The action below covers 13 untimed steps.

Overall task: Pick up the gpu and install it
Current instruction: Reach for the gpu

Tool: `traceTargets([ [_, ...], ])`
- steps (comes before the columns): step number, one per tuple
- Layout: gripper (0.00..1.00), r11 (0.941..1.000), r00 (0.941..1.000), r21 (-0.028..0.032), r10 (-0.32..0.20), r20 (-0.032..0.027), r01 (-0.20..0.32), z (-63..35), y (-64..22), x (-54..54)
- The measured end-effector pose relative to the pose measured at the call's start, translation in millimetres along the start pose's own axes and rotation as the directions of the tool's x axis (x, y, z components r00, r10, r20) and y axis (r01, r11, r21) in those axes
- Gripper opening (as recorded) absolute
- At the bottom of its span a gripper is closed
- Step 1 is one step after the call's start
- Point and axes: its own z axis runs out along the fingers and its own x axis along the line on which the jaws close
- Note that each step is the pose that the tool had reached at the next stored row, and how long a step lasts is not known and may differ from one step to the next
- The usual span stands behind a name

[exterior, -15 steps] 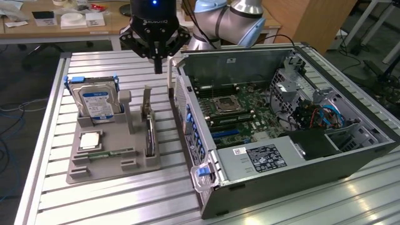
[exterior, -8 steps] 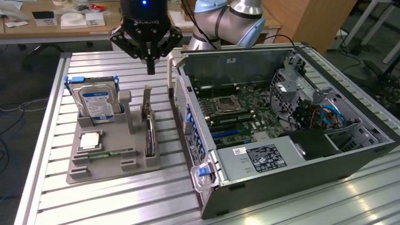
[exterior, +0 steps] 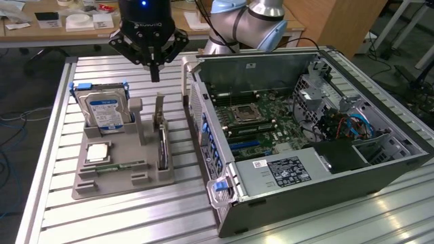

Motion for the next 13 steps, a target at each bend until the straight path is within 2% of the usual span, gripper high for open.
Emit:
traceTargets([
  [6,0.11,1.0000,1.0000,0.0000,0.000,-0.0002,0.000,-0.1,-1.8,0.0],
  [13,0.11,1.0000,1.0000,0.0000,0.000,-0.0001,0.000,-0.7,-21.2,0.0],
])
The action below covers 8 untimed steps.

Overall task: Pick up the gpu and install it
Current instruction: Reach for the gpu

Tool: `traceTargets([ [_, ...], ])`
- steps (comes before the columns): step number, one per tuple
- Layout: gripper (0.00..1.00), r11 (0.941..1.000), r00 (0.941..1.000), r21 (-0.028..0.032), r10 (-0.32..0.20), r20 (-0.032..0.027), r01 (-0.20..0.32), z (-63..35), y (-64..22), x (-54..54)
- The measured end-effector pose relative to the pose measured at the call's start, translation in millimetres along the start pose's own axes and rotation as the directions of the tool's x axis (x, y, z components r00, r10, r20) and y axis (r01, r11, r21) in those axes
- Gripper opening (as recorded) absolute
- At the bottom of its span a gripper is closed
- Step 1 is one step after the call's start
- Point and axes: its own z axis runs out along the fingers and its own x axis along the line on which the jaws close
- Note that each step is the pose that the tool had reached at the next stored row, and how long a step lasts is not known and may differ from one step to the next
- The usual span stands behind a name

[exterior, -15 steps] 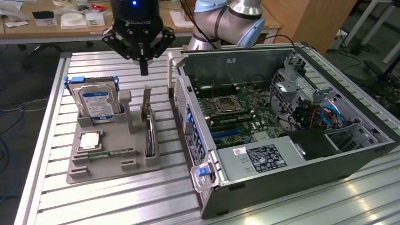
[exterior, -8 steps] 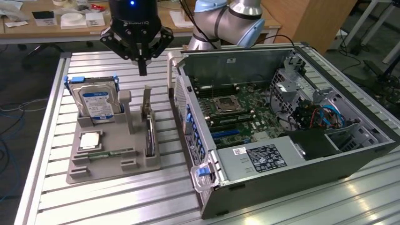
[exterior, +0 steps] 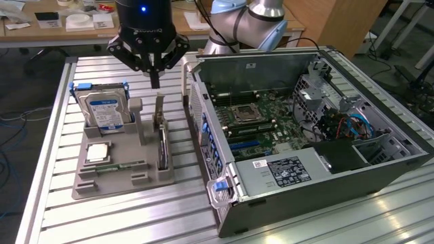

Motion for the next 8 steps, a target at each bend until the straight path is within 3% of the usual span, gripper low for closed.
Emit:
traceTargets([
  [4,0.11,1.0000,1.0000,0.0001,0.000,-0.0001,0.000,-0.3,-11.9,0.3],
  [8,0.11,1.0000,1.0000,0.0000,0.000,0.0000,0.000,0.1,-17.7,0.8],
])
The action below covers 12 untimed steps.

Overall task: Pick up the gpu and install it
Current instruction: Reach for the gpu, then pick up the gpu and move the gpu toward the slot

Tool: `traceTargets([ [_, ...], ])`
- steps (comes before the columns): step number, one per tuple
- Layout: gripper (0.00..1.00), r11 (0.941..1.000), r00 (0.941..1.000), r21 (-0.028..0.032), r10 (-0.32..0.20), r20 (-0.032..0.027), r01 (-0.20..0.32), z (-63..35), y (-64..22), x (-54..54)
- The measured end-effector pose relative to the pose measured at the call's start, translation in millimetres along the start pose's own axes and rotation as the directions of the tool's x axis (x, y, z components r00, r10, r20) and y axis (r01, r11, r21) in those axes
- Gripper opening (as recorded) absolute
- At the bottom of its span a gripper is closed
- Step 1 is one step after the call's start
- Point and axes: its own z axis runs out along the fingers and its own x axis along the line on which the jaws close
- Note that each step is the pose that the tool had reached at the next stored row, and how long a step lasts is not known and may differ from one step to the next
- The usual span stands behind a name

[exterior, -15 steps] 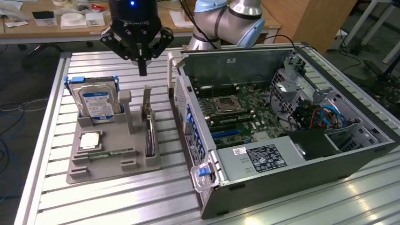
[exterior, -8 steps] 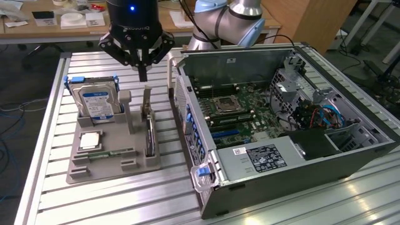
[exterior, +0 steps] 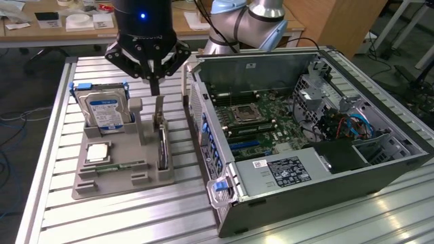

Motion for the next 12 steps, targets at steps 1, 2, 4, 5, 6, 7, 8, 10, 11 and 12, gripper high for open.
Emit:
traceTargets([
  [1,0.11,1.0000,1.0000,0.0000,0.000,0.0000,0.000,0.2,-1.1,0.1],
  [2,0.11,1.0000,1.0000,0.0000,0.000,0.0000,0.000,0.3,-2.0,0.2],
  [4,0.11,1.0000,1.0000,0.0000,0.000,0.0000,0.000,0.6,-2.9,0.6],
  [5,0.11,1.0000,1.0000,0.0000,0.000,0.0000,0.000,0.9,-3.2,0.9],
  [6,0.11,1.0000,1.0000,0.0000,0.000,0.0001,0.000,1.2,-3.6,1.3],
  [7,0.11,1.0000,1.0000,-0.0001,0.000,0.0001,0.000,1.4,-4.0,1.8],
  [8,0.11,1.0000,1.0000,-0.0001,0.000,0.0001,0.000,1.4,-4.0,2.2],
  [10,0.11,1.0000,1.0000,0.0000,0.000,0.0000,0.000,1.4,-4.0,2.3],
  [11,0.11,1.0000,1.0000,0.0001,0.000,-0.0001,0.000,1.3,-4.0,2.3],
  [12,0.11,1.0000,1.0000,0.0001,0.000,0.0000,0.000,1.4,-4.0,2.3],
])
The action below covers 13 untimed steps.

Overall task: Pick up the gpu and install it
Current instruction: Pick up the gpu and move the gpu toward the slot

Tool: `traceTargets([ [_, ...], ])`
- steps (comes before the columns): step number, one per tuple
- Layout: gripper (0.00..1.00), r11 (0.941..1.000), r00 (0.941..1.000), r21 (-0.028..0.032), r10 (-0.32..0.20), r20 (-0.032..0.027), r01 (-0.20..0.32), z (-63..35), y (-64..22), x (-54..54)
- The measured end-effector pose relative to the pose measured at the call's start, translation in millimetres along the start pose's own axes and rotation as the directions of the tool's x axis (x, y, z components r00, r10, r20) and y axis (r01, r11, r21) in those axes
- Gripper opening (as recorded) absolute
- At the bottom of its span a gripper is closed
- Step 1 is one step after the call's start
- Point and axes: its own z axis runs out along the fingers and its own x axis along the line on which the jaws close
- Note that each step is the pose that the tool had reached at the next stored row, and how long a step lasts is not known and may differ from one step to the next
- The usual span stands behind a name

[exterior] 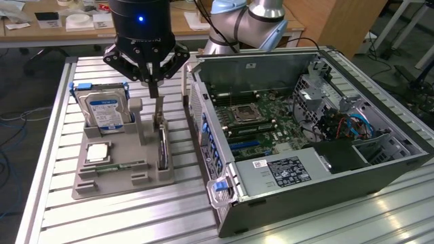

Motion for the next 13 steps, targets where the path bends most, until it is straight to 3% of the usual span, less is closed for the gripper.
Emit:
traceTargets([
  [10,0.11,1.0000,1.0000,0.0000,0.000,0.0000,0.000,0.0,0.0,0.0],
  [12,0.23,1.0000,1.0000,-0.0001,0.000,0.0001,0.000,0.0,0.0,0.0],
  [13,0.23,1.0000,1.0000,0.0000,0.000,0.0000,0.000,0.0,0.0,0.0],
])
